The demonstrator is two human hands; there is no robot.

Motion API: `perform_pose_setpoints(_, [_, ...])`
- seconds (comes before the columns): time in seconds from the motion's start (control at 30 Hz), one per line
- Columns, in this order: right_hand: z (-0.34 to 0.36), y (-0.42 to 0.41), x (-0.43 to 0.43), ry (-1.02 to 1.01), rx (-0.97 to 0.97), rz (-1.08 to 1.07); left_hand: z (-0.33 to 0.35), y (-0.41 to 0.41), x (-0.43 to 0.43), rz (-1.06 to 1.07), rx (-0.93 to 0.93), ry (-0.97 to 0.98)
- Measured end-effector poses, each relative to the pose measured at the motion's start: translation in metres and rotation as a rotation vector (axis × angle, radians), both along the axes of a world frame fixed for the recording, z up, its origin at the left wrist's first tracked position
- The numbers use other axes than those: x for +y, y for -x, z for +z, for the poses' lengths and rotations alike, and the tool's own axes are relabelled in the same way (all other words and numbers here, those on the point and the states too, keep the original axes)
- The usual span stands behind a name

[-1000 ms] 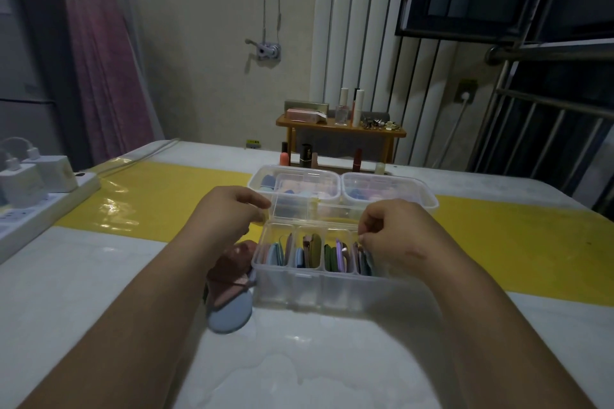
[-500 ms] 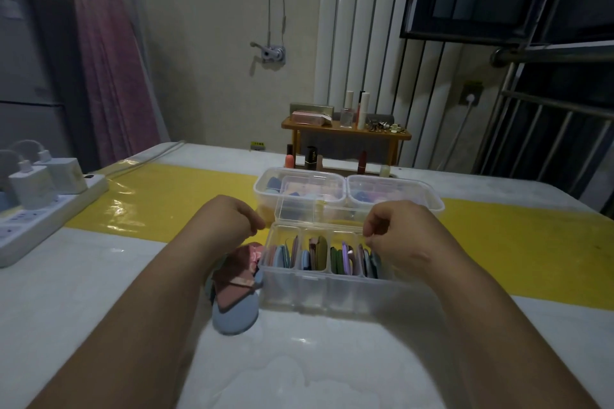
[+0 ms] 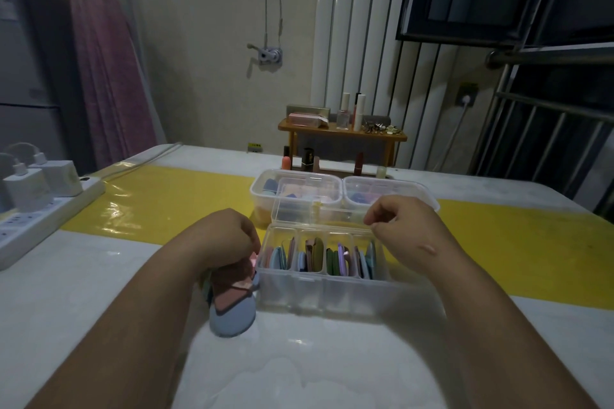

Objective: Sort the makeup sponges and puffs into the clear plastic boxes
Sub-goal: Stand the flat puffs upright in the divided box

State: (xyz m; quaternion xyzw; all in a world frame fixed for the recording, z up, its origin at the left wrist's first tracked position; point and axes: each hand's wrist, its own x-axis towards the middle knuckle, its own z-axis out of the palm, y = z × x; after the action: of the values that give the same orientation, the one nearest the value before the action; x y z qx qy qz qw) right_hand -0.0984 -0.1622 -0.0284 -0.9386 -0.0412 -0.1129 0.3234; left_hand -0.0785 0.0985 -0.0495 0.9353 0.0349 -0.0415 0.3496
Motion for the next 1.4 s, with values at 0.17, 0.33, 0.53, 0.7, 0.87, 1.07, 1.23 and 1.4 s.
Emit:
perform_pose_setpoints(0.17, [0.001,0.000,0.001,0.002,0.012,0.002,-0.003,-0.004,0.001,-0.030,-0.051,-0.036])
perform_pose_setpoints(0.33, [0.001,0.000,-0.002,0.013,0.034,0.029,-0.006,-0.008,0.002,-0.007,-0.108,-0.040])
perform_pose_setpoints(0.53, [0.007,0.008,0.002,-0.071,0.091,0.235,-0.007,-0.011,0.002,0.002,-0.170,-0.022])
perform_pose_setpoints(0.7, [0.001,0.005,0.005,0.033,0.113,0.219,-0.007,-0.014,0.002,0.054,-0.276,0.092])
perform_pose_setpoints(0.87, [-0.001,0.005,0.012,0.020,0.138,0.222,-0.003,-0.011,0.003,0.133,-0.386,0.222])
perform_pose_setpoints(1.07, [-0.004,0.004,0.014,0.004,0.112,0.183,0.003,-0.008,-0.001,0.234,-0.484,0.333])
perform_pose_setpoints(1.23, [-0.004,0.003,0.016,0.037,0.119,0.162,0.009,-0.004,-0.004,0.250,-0.495,0.489])
perform_pose_setpoints(1.4, [-0.006,0.005,0.023,0.094,0.062,0.185,0.012,-0.001,-0.005,0.284,-0.555,0.562])
